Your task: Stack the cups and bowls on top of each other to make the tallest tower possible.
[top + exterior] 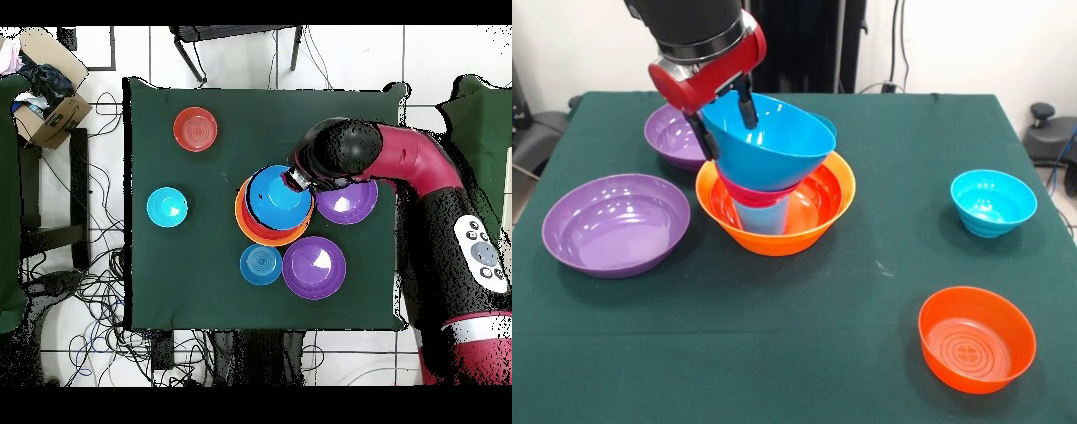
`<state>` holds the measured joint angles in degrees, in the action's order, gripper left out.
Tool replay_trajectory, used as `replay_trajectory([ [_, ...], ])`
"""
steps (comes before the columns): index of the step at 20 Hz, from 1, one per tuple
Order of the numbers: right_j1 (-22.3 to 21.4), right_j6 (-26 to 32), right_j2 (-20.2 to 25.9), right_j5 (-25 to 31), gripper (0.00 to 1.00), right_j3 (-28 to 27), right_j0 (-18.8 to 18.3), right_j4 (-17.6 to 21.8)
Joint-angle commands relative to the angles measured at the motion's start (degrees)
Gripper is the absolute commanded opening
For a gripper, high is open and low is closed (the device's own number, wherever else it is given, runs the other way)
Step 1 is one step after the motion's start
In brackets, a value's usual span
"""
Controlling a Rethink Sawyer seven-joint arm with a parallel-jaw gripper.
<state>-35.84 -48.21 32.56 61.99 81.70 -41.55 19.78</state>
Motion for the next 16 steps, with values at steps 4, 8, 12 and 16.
replay_trajectory([
  [4, -1.20, 0.25, -0.71, 1.73, 1.00, -4.06, 2.48, 3.61],
  [8, -1.64, 0.35, -0.71, 2.85, 1.00, -4.26, 2.70, 3.45],
  [12, -2.20, 0.25, -0.69, 4.16, 1.00, -4.31, 2.84, 2.89],
  [16, -3.14, 0.47, -0.45, 6.82, 1.00, -5.02, 2.90, 2.00],
])
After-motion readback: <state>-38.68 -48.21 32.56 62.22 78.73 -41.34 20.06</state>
